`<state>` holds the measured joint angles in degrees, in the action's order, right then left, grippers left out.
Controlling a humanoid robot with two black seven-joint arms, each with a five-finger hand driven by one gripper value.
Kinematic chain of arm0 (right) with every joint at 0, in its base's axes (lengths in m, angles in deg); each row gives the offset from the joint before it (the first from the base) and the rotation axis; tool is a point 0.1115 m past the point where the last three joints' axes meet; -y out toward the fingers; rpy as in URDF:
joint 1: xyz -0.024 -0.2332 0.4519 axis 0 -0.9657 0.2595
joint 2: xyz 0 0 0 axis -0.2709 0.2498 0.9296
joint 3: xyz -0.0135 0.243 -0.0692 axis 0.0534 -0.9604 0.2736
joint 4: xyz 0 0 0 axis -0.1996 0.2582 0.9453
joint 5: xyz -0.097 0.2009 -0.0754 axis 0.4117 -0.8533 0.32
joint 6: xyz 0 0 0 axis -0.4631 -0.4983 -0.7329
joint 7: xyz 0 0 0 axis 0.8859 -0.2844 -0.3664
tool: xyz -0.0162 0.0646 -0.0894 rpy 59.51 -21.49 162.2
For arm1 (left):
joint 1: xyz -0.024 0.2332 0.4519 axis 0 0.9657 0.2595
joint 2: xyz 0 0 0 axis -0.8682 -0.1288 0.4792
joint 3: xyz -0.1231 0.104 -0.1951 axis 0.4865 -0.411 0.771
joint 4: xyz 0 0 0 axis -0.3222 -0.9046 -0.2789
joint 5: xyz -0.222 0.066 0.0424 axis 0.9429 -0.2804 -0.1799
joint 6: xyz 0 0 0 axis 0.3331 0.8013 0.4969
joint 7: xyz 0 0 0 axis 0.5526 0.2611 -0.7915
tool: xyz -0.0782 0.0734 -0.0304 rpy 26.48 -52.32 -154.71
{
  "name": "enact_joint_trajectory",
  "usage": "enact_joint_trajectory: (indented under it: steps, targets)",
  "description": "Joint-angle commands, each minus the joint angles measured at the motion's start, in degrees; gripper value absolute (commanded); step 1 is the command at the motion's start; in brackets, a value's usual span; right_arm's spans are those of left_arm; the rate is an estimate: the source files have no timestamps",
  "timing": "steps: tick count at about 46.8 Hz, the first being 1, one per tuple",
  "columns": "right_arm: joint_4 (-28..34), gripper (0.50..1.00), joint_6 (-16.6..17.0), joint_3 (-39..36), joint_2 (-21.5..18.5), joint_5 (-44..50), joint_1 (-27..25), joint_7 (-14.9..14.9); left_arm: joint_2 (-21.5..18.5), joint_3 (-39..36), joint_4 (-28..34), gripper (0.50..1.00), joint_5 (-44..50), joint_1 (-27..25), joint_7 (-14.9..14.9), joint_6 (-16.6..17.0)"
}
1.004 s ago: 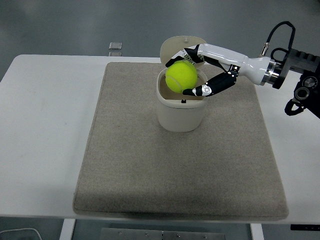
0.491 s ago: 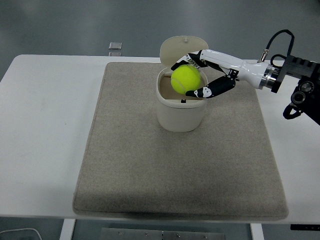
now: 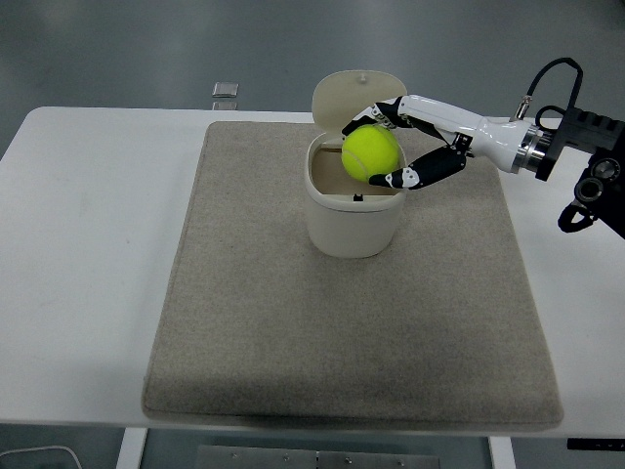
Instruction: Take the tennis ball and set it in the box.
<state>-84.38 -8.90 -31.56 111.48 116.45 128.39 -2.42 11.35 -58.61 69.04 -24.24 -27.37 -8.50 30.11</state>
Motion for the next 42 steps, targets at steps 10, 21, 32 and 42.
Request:
enact_joint_trajectory:
  steps: [10, 21, 32, 42]
  targets:
    - [-0.1, 0.856, 0.2, 0.1, 0.2, -0.1, -0.1, 0.0, 0.0, -0.1, 0.0, 0.992, 0.0, 0.0, 0.0, 0.0]
    - [-0.2, 0.858, 0.4, 0.0, 0.3, -0.1, -0.1, 0.0, 0.0, 0.0, 0.0, 0.992, 0.0, 0.0, 0.0, 0.0]
    - [-0.7, 0.858, 3.2, -0.7, 1.6, -2.9, -0.5, -0.1, 0.0, 0.0, 0.0, 0.992, 0.0, 0.0, 0.0, 0.0]
    - [-0.8, 0.858, 12.8, -1.1, 6.8, -12.8, -0.7, 0.0, 0.0, 0.0, 0.0, 0.992, 0.0, 0.0, 0.0, 0.0]
